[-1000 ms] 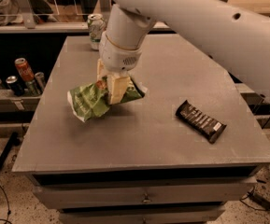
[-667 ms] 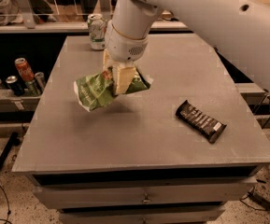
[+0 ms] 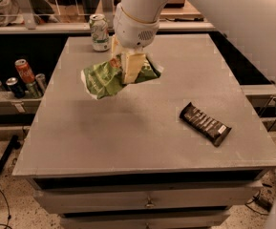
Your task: Pick green jalapeno chip bag
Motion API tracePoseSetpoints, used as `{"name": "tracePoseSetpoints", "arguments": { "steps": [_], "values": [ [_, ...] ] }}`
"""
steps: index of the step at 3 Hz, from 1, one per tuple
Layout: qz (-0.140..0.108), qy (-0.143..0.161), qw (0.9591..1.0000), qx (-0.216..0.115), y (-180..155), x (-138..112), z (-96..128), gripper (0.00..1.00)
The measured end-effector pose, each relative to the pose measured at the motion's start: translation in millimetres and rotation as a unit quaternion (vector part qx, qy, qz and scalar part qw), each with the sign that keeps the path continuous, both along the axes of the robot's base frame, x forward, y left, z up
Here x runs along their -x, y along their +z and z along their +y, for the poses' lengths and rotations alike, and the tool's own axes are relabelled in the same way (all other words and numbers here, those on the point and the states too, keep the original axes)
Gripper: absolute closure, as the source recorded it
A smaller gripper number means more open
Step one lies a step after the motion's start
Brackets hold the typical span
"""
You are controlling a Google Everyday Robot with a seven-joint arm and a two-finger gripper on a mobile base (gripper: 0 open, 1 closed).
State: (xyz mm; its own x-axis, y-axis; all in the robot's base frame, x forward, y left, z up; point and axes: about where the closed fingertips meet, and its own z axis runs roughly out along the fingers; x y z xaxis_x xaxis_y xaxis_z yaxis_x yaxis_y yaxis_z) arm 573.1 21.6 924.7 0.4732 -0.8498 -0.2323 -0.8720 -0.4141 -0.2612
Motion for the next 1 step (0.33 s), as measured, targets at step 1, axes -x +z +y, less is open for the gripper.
{"name": "tracePoseSetpoints", "arguments": {
  "steps": [1],
  "values": [
    [0.007,0.005,1.0000,0.004,0.4,-0.6,0.3,1.00]
  ]
}}
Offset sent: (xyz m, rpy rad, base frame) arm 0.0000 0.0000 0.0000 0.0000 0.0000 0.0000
